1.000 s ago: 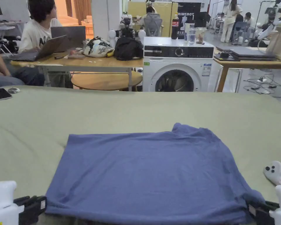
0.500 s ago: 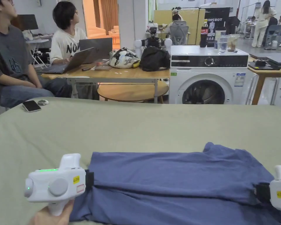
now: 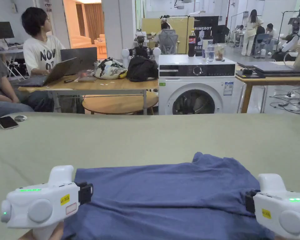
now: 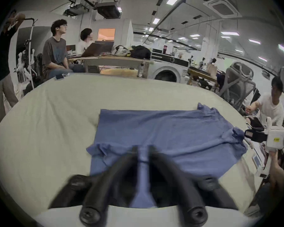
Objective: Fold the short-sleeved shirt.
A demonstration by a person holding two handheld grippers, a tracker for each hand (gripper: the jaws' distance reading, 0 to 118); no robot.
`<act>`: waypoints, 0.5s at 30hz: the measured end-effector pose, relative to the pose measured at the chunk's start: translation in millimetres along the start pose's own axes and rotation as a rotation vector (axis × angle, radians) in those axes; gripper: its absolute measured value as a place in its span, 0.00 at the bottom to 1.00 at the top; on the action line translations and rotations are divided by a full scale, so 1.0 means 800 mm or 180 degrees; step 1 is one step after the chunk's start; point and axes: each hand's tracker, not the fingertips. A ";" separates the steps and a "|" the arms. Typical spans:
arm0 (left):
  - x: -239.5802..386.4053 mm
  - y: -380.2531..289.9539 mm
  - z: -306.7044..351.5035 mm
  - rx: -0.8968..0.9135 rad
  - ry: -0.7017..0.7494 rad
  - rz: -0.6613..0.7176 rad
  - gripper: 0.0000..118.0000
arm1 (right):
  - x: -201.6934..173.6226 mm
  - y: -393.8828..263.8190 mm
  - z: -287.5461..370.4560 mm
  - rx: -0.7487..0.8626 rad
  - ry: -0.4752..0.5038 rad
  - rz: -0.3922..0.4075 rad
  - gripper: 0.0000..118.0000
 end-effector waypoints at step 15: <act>-0.057 -0.081 0.099 -0.0146 0.0018 0.0347 0.15 | -0.002 -0.069 0.090 0.0023 0.0122 0.0073 0.00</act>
